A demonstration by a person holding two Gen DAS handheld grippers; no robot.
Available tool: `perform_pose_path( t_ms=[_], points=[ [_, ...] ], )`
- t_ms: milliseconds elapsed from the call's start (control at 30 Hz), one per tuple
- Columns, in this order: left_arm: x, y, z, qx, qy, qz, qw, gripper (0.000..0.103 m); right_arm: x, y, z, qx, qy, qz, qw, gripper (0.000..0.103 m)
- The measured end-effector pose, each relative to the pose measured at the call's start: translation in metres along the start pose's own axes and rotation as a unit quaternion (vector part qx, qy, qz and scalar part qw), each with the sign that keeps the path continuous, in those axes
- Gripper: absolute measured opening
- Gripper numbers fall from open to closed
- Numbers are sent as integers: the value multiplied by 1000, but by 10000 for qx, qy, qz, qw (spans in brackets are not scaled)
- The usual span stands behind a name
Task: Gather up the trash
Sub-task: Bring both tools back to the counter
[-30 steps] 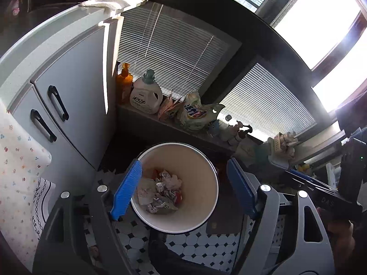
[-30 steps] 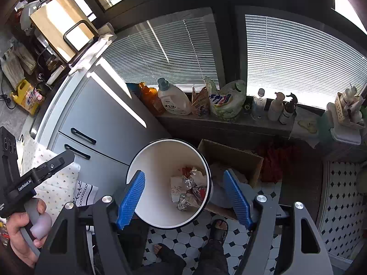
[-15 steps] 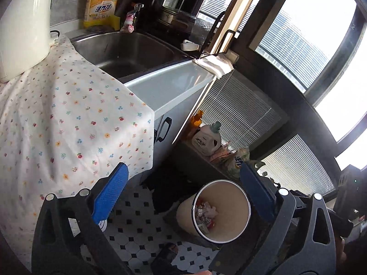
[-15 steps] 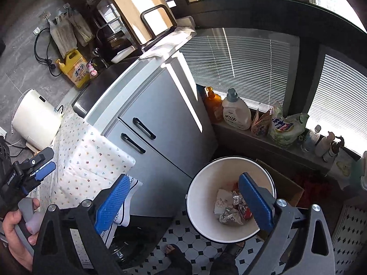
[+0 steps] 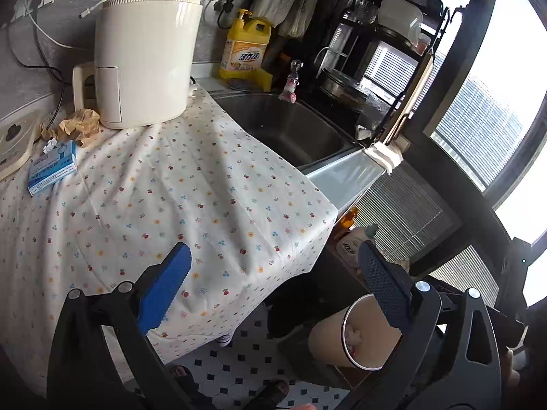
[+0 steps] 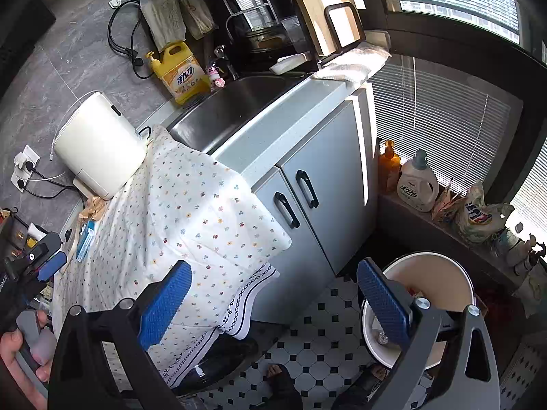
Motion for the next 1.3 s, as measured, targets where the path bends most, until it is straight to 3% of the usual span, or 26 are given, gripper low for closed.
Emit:
perform_pose_path(
  t_ms=[267,667,1067,1300],
  points=[
    [86,-11,39,-305,-427,422,9977,97,92,0,-18,42,-316,541,9980,95],
    [212,-15,84,-730,-889,1127,9869,97,226,-10,-43,-60,-683,1525,9859,95],
    [305,-24,104,-934,-805,1305,9838,96,325,7,-77,-98,-777,1612,9838,88],
    [344,-33,83,-752,-588,1440,9850,84,349,25,-84,-88,-708,1660,9836,84]
  ],
)
Point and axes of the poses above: each gripper's, at about its wrist camera, not at the fingertips, and z roughly against the way its jaws point, x to its left, y to its underside, the point moved 9 cm from there along -z, roughly the way its jaws point, and after that the axes turned 3 degrees about y, right-handed, at the moved point
